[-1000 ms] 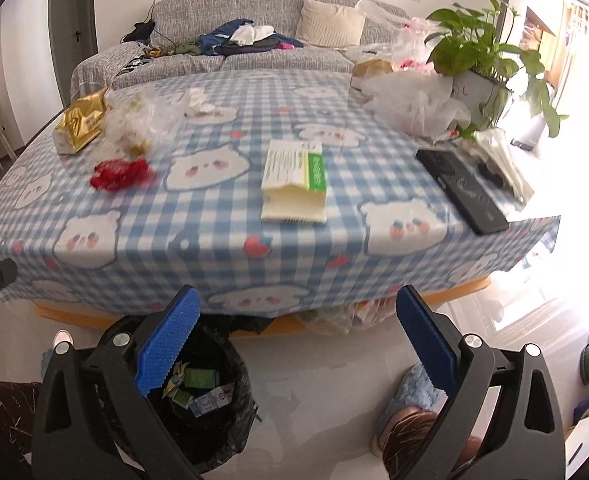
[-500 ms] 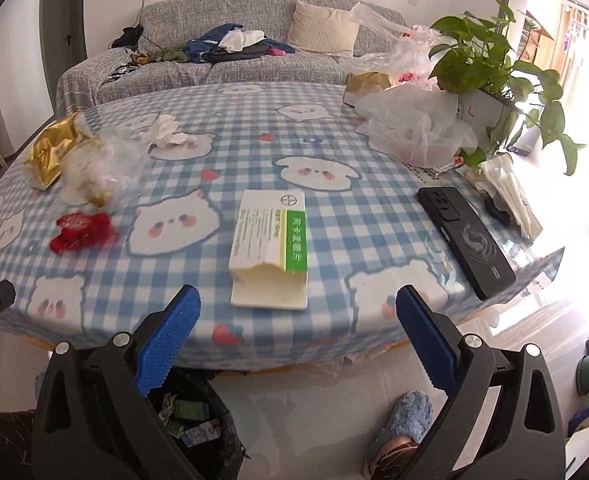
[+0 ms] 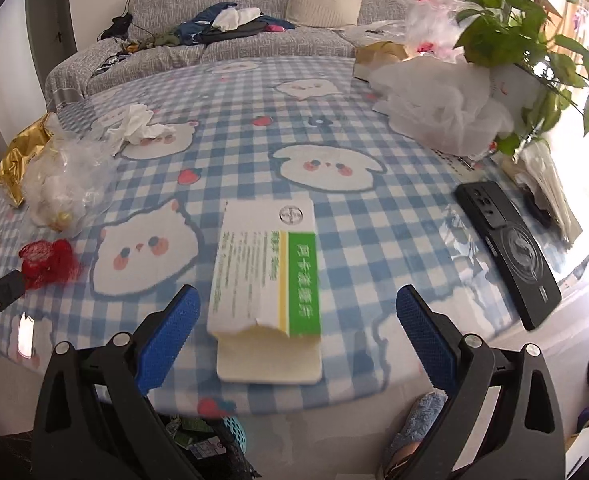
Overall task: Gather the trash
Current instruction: 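Move both tools back over the table toward the red net and medicine box, then grasp the red mesh net with the left tool while the right tool grasps the white-green medicine box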
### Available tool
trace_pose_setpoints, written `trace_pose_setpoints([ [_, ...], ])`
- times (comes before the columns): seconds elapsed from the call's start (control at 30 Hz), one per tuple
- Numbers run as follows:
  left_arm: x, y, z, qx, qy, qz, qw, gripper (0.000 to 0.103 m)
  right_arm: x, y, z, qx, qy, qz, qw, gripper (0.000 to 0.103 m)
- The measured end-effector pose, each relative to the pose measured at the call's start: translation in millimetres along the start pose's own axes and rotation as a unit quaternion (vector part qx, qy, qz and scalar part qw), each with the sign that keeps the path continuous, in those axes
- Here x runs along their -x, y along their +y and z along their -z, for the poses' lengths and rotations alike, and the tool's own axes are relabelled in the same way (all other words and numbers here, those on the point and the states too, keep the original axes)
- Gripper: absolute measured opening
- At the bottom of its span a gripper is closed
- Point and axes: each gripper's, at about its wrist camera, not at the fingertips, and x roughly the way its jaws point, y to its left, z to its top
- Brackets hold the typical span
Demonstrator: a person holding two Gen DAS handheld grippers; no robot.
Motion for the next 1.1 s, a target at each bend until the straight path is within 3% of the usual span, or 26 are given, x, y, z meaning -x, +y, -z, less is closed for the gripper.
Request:
trace_pose_setpoints([
  [0.23,-23,-12,-10,-0.015,0.024,-0.013,0.9995,0.088,-19,8,-7,-0.008,0.015,0.003,1.0,0.094],
  [0.37,-33,-15,-12,-0.018,0.033,-0.011,0.9992,0.081,-23,15,-8,-0.007,0.018,0.011,1.0,0.087],
  [0.5,-38,-16,-14,-0.015,0.04,-0.005,0.9991,0.071,-26,16,-6,-0.013,0.024,0.014,1.0,0.075],
  [0.67,-41,-21,-13,-0.017,0.044,-0.005,0.9989,0.049,-27,17,-4,-0.016,0.028,0.013,0.999,0.059],
  [0.73,-40,-24,-13,-0.022,0.045,-0.002,0.9987,0.033,-26,18,-4,-0.014,0.027,0.014,0.999,0.059],
  [0.83,-37,-26,-11,-0.022,0.047,0.004,0.9987,0.021,-25,17,-3,-0.015,0.026,0.012,0.999,0.059],
  [0.9,-35,-27,-9,-0.023,0.045,0.005,0.9987,0.017,-23,17,-1,-0.016,0.025,0.011,0.999,0.059],
  [1.1,-23,-24,-2,-0.015,0.035,0.015,0.9992,0.016,-17,14,2,-0.02,0.021,0.008,1.0,0.059],
])
